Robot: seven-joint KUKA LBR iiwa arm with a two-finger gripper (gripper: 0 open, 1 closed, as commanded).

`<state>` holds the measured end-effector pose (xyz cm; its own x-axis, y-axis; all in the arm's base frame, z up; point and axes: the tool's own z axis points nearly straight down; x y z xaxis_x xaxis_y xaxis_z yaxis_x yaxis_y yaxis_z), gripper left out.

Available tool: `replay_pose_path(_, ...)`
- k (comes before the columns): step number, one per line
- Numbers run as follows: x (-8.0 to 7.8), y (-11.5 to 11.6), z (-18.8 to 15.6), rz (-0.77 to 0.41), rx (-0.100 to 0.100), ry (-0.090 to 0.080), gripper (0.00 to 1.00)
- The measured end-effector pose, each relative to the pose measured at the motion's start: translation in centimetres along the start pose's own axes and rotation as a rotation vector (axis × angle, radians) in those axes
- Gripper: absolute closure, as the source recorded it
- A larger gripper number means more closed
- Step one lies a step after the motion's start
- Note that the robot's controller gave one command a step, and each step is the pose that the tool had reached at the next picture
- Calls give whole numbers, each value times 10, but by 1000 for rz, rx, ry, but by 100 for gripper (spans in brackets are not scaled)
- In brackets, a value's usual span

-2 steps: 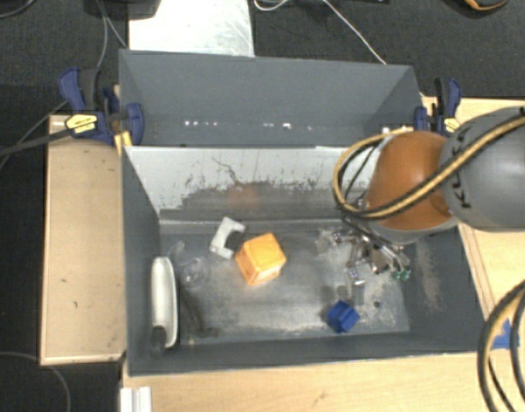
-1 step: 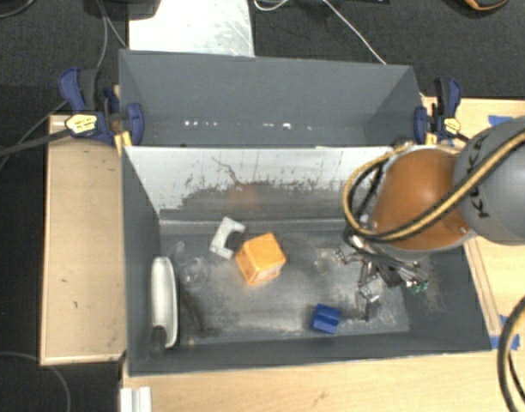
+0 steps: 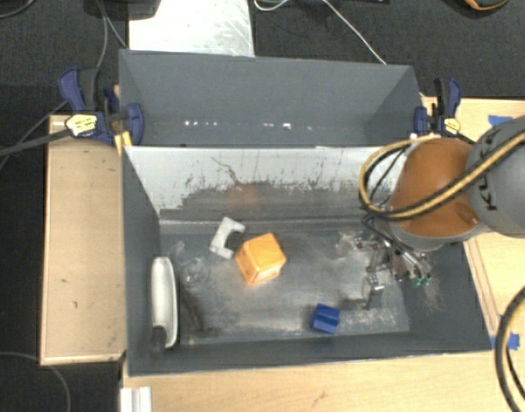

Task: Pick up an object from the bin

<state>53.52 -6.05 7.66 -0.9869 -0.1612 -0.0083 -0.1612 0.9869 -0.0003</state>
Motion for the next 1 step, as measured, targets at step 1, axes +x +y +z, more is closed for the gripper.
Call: replay_pose_path(1,3,84,-39,-215,0,0,0)
